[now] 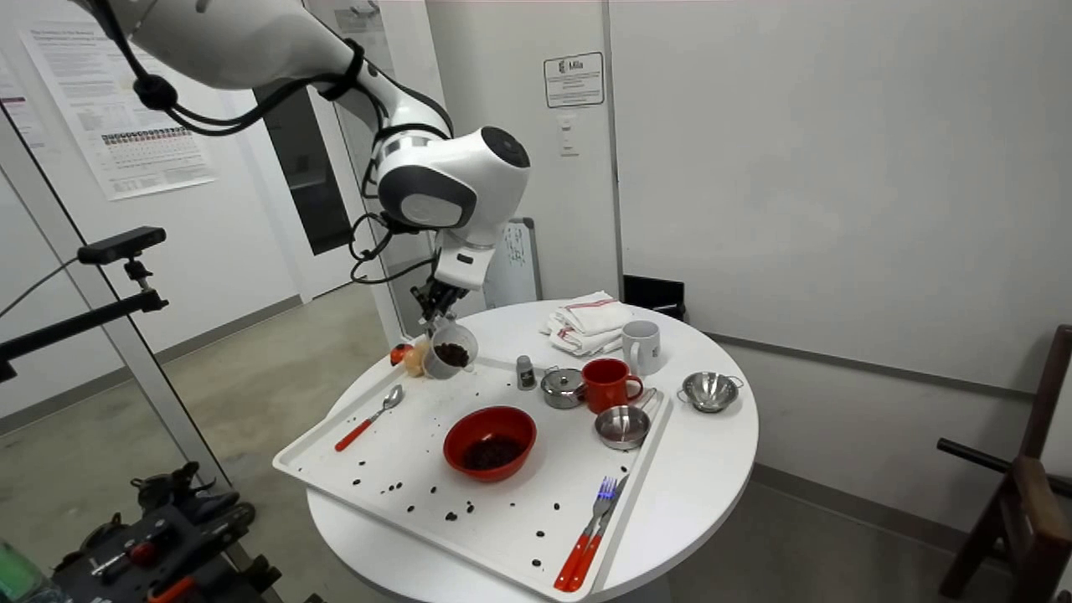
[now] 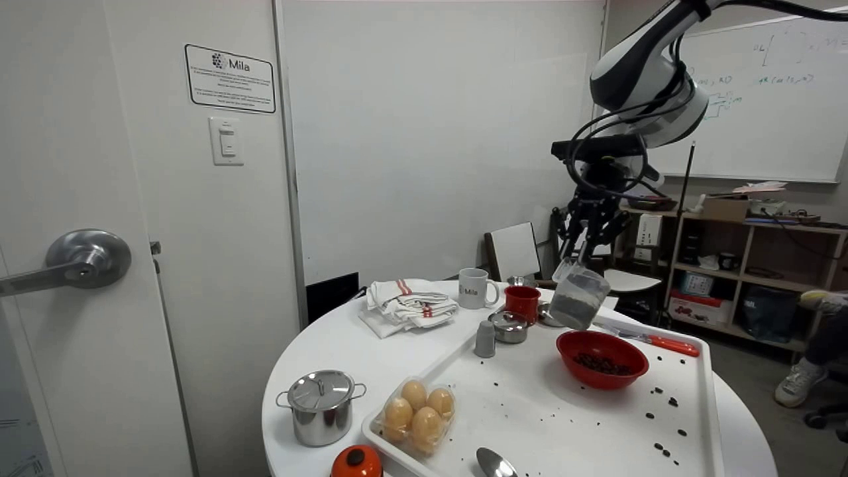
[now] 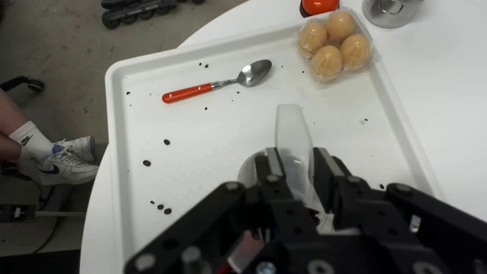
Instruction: Pout the contents of the cup into the bowl
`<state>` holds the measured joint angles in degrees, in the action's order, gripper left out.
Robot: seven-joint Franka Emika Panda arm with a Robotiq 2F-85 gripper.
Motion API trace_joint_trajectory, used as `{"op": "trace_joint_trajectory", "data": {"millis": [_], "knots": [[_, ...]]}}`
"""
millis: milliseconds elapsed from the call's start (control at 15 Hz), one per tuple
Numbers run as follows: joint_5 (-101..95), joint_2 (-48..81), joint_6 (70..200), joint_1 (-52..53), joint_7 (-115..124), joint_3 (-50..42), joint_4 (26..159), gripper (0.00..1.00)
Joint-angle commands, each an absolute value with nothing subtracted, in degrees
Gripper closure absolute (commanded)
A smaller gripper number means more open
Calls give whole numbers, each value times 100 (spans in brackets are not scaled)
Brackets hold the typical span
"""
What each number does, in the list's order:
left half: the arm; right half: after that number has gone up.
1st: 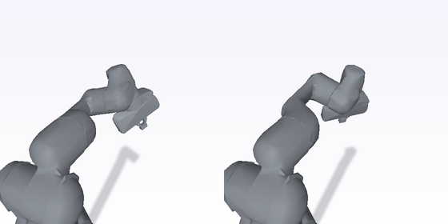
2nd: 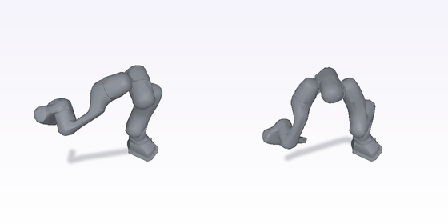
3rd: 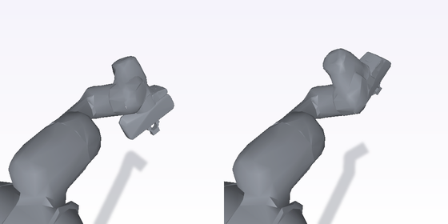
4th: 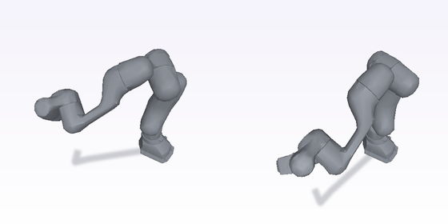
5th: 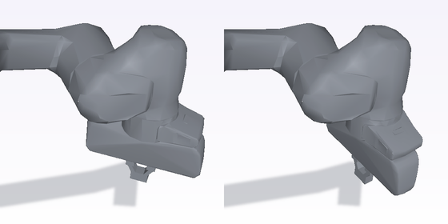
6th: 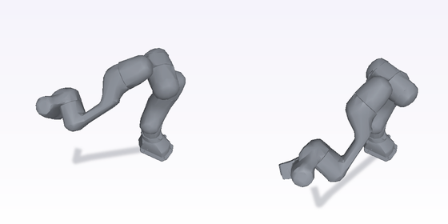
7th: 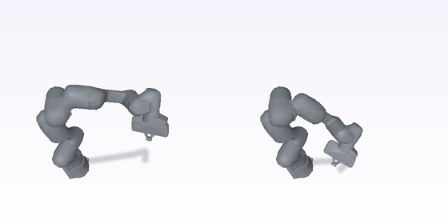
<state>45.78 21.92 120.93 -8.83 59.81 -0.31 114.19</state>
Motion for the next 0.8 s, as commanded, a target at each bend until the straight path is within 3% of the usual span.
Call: {"op": "trace_joint_trajectory", "data": {"millis": [0, 733], "knots": [[5070, 1834, 11451, -985, 5281, -223, 11788, 88], [6167, 1511, 9870, -1292, 3816, -946, 12396, 89]]}}
